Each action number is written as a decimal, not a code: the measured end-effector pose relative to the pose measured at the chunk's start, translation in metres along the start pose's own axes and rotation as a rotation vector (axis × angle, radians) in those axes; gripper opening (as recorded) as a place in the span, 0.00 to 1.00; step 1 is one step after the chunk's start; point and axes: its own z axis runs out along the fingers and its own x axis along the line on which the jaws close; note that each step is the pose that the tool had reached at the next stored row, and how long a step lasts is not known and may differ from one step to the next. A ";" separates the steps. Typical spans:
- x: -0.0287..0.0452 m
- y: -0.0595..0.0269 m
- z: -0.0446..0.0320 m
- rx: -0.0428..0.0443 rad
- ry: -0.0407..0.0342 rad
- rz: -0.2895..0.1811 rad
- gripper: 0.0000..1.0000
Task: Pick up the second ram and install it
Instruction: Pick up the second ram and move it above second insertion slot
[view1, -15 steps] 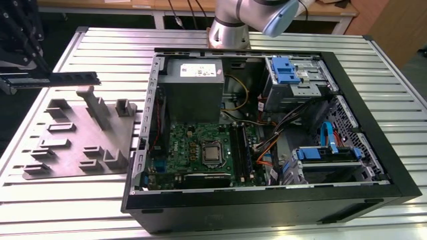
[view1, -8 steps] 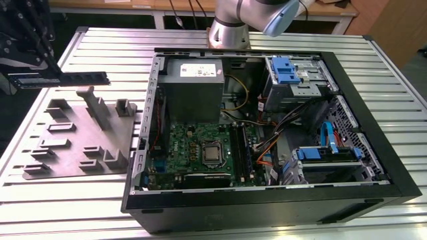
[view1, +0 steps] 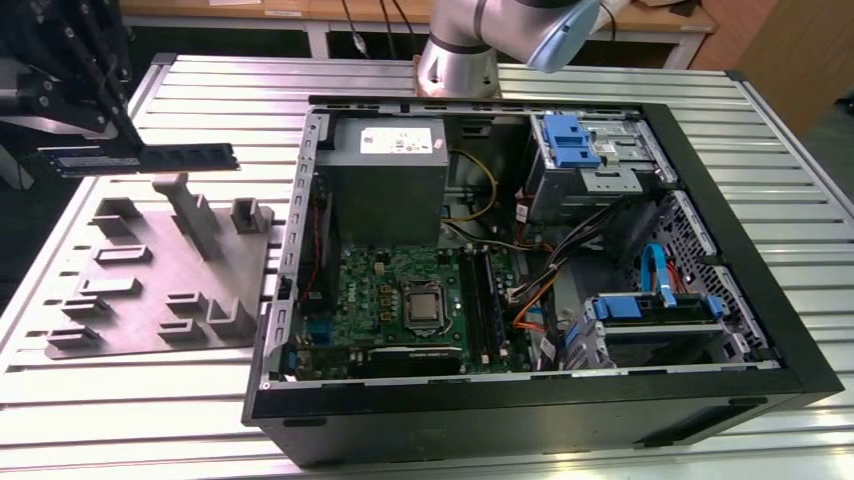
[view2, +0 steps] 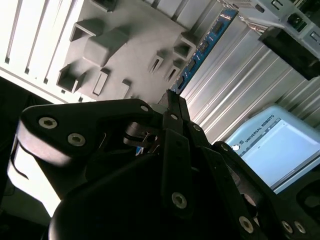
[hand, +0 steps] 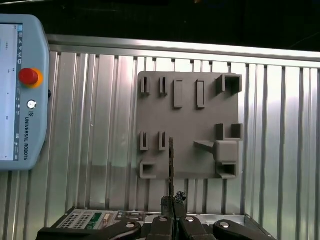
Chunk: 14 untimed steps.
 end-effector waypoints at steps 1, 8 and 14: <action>0.0001 -0.0027 -0.0001 0.0000 0.0000 0.000 0.12; 0.0009 -0.0227 -0.0007 -0.0002 -0.0001 0.000 0.12; 0.0016 -0.0406 -0.0013 -0.0010 -0.0001 0.000 0.12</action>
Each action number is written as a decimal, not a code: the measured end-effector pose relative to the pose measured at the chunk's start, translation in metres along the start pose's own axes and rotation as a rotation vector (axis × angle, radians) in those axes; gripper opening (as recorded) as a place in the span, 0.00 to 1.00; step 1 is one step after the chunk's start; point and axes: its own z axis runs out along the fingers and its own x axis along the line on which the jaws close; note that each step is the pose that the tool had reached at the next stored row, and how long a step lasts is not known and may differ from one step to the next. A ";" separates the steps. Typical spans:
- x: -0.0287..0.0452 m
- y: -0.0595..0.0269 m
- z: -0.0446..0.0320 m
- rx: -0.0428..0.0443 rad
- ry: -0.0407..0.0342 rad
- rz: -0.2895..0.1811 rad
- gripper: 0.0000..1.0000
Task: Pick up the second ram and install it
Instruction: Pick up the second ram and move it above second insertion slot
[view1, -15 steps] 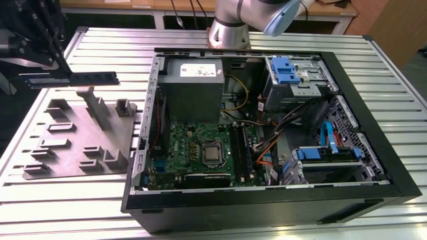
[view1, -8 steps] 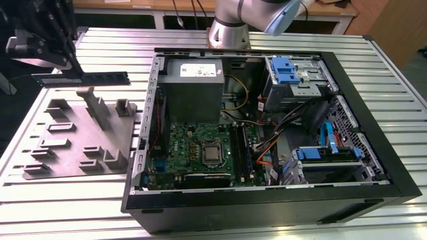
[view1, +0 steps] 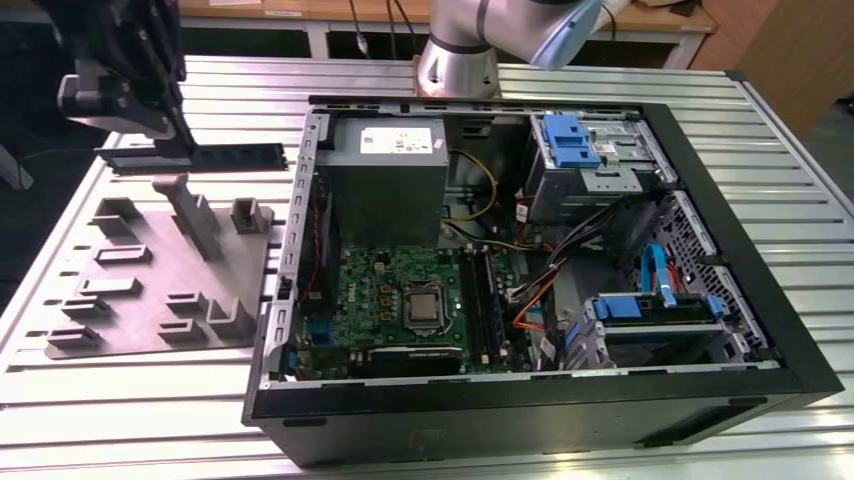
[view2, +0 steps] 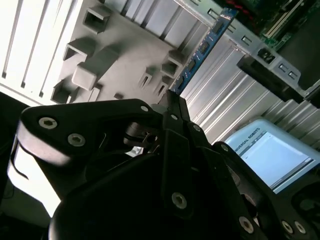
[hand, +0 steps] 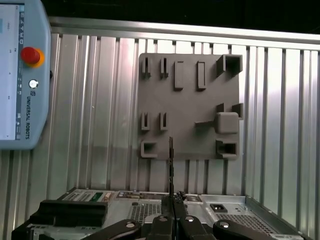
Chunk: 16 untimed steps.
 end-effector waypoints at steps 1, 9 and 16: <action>0.0002 -0.0042 -0.0002 -0.0003 0.0000 0.000 0.12; 0.0015 -0.0392 -0.0014 -0.0036 -0.0001 0.000 0.12; 0.0028 -0.0711 -0.0024 -0.0063 -0.0003 0.000 0.12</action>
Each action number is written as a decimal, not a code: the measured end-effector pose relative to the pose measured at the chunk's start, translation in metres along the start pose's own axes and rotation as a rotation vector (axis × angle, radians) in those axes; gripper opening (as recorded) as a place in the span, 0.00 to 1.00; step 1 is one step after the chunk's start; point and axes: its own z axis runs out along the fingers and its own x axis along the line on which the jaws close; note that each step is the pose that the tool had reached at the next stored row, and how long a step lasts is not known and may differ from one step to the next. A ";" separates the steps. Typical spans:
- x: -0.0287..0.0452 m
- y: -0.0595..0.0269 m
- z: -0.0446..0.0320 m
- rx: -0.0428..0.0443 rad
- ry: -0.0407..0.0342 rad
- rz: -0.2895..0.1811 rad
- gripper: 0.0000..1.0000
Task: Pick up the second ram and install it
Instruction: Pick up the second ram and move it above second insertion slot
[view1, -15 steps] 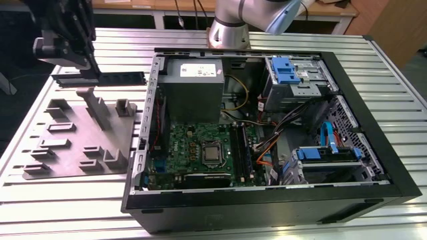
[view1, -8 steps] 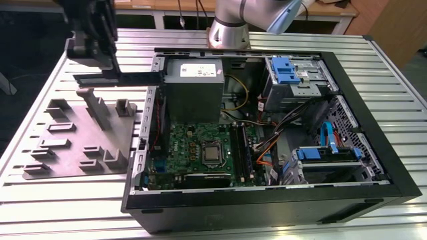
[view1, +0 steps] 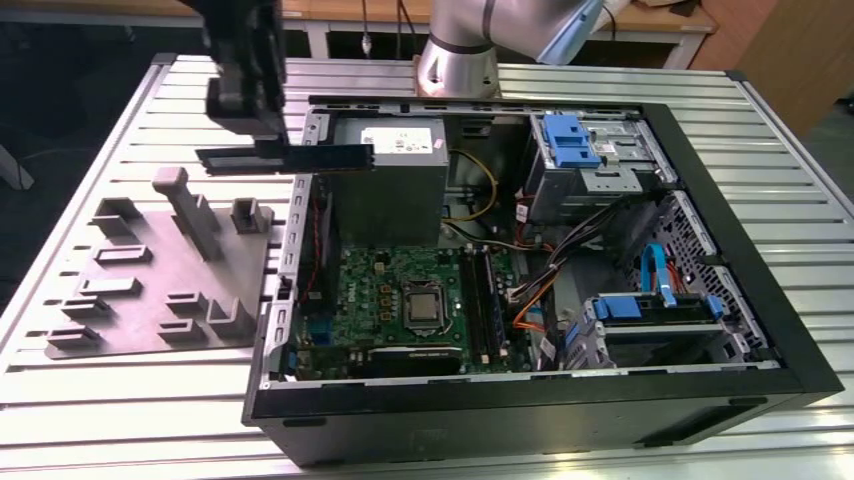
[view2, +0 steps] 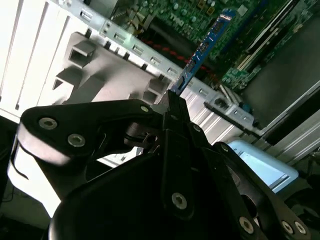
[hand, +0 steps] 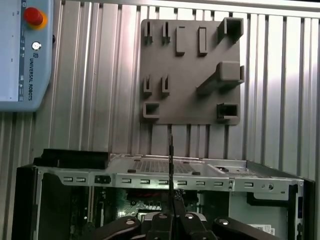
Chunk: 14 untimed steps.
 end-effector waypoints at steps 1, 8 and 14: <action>0.0002 -0.0047 -0.0003 -0.0005 0.0001 0.000 0.12; 0.0014 -0.0363 -0.0013 -0.0032 -0.0001 0.000 0.12; 0.0024 -0.0629 -0.0020 -0.0058 -0.0003 0.000 0.12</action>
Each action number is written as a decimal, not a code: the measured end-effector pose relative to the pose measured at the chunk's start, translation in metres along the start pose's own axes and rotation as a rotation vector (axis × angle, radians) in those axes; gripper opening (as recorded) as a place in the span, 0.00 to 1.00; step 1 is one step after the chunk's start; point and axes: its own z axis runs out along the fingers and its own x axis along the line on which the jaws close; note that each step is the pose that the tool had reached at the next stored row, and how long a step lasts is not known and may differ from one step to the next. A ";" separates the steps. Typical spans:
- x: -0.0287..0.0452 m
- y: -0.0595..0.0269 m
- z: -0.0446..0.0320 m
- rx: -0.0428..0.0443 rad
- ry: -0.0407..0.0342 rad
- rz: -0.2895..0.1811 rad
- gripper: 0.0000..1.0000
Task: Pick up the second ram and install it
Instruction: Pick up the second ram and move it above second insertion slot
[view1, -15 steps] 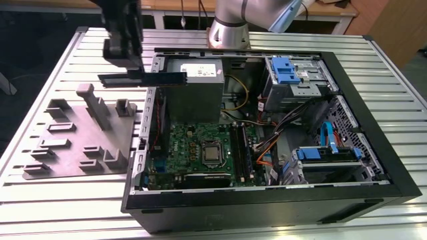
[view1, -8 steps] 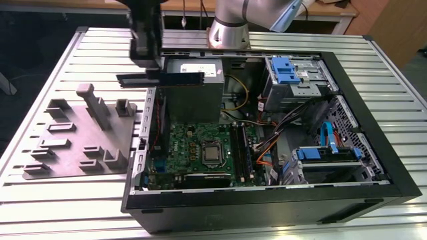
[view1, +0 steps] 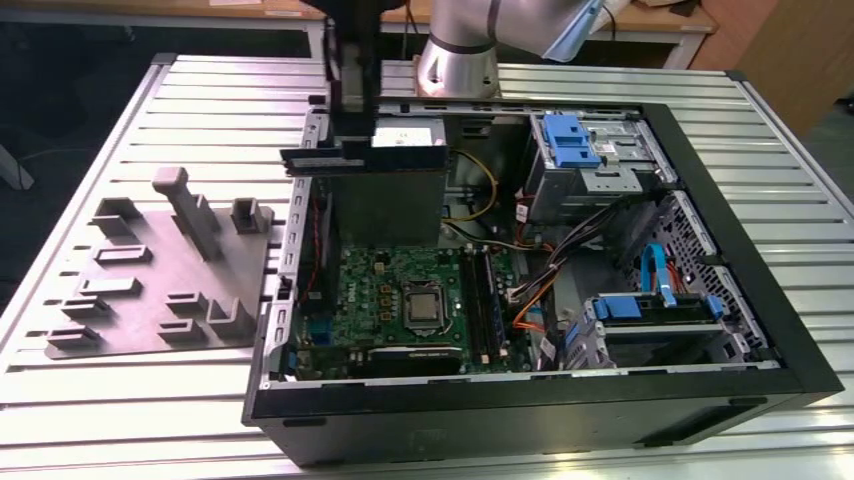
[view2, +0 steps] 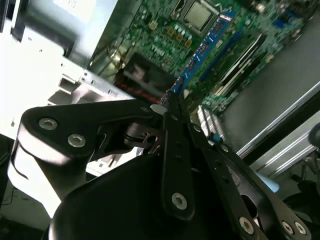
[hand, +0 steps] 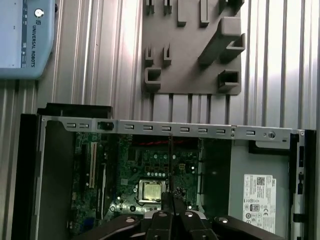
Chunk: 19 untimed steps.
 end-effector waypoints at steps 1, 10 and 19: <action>0.0002 -0.0044 -0.0002 -0.0004 0.0000 0.000 0.12; 0.0012 -0.0292 -0.0005 -0.0020 -0.0001 0.000 0.12; 0.0019 -0.0383 0.0076 -0.0020 -0.0001 0.004 0.12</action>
